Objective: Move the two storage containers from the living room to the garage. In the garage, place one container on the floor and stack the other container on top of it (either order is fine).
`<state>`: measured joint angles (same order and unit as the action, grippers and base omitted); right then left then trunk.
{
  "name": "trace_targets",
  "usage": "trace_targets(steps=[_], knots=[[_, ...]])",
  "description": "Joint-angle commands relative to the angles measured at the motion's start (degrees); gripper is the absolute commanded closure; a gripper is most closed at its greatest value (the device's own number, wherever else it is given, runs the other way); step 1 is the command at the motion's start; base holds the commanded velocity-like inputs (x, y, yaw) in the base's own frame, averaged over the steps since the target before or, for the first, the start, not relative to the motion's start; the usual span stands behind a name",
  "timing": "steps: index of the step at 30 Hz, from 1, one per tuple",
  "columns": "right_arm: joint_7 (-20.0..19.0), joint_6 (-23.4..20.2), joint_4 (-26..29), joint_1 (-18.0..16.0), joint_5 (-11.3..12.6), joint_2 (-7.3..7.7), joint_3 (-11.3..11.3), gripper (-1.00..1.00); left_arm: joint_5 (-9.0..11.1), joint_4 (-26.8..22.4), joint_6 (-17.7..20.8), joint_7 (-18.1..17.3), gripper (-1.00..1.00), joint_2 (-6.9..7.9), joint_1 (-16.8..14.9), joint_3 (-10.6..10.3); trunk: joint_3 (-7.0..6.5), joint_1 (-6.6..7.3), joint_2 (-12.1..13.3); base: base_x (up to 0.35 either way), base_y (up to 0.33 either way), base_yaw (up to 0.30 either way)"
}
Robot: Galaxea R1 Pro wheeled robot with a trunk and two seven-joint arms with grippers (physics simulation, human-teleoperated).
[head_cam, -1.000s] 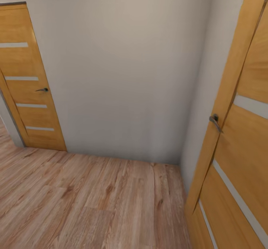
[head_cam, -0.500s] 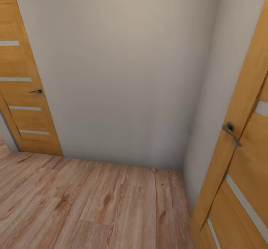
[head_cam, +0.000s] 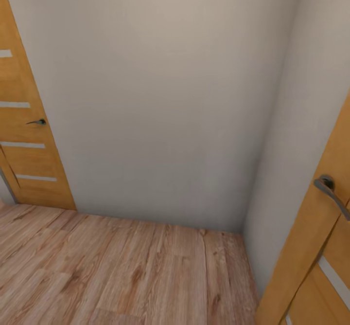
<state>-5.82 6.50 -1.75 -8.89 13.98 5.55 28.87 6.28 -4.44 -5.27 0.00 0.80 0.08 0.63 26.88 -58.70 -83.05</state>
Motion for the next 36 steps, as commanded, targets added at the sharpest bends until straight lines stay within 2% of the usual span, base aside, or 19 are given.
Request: trace_targets(steps=[1,21,36], knots=[[-0.3,0.3,-0.2,-0.1,0.6,-0.03,0.4,-1.0,0.5,0.0,-0.1,0.0,-1.0,0.0,0.0,0.0,0.05,-0.03,0.0,0.321,0.0,0.0],[0.4,0.3,-0.1,-0.1,0.0,-0.12,0.6,-1.0,0.5,0.0,-0.1,0.0,-1.0,0.08,0.0,0.0,0.05,-0.03,0.0,0.321,0.0,0.0],[0.5,0.3,-0.1,-0.1,0.1,-0.23,0.6,-1.0,0.4,0.0,-0.1,0.0,-1.0,0.0,0.0,0.1,0.05,-0.03,0.0,0.312,0.0,0.243]])
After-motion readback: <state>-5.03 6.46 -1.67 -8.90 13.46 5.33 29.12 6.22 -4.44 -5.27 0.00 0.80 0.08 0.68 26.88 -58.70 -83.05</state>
